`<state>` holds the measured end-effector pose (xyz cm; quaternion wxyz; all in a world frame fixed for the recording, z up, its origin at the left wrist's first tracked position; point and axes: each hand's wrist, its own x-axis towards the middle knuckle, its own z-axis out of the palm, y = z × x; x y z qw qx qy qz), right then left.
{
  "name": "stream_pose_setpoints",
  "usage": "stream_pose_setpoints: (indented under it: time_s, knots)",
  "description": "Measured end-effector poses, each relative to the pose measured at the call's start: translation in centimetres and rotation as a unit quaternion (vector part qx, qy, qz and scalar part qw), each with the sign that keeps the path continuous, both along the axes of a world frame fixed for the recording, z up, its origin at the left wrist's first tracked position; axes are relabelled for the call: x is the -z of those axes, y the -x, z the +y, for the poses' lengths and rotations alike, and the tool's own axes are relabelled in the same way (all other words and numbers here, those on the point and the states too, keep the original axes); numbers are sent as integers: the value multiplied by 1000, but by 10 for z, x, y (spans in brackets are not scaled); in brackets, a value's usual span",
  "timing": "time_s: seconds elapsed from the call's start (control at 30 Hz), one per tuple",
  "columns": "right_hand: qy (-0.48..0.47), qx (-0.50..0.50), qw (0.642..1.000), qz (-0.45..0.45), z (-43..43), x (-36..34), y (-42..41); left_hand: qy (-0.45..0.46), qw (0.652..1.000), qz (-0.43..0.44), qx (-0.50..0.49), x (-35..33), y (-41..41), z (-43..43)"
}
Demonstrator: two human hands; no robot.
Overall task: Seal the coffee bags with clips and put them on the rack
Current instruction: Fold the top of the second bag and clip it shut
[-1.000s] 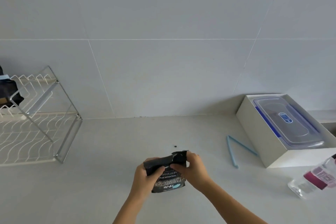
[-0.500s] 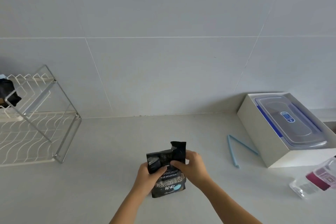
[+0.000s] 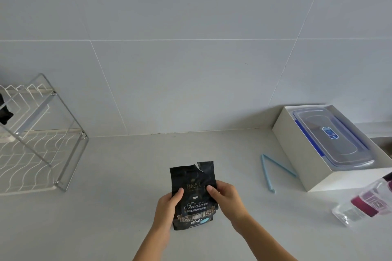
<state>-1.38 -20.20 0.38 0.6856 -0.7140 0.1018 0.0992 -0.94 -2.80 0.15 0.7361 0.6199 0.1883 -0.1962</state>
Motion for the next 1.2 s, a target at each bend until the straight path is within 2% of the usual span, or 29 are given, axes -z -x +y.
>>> stream_pose_setpoints:
  time_s: [0.13,0.23,0.3,0.37,0.43,0.53,0.63,0.8,1.0,1.07,1.13,1.2]
  knots:
    - [-10,45,998,-34,4,5,1,-64,993,-91,-48,0,0,1]
    - [90,43,990,-103,3,4,0,-136,972,-162,-98,-2,2,7]
    - [149,5,977,-151,1,-1,0,-210,945,-219,-122,-5,2,10]
    - [187,-46,966,-172,-1,-4,0,-264,915,-290,-94,-5,4,10]
    - [189,-76,964,-170,-3,-5,-2,-275,902,-332,-29,-4,5,8]
    - [178,-83,969,-149,-4,-5,-3,-231,925,-292,72,-3,6,8]
    - [164,-66,977,-121,-5,-3,-2,-227,941,-236,85,-2,6,11]
    - [199,-33,968,-147,-5,0,1,-298,907,-288,78,-2,7,14]
    - [169,-52,975,-134,-4,-1,4,-339,886,-311,48,2,8,16]
    - [162,-62,976,-131,-4,-1,4,-288,917,-269,64,3,7,19]
    - [135,-64,982,-118,-5,0,5,-193,961,-185,75,8,7,21]
    - [109,-59,988,-96,-3,3,9,-121,985,-119,40,15,9,21]
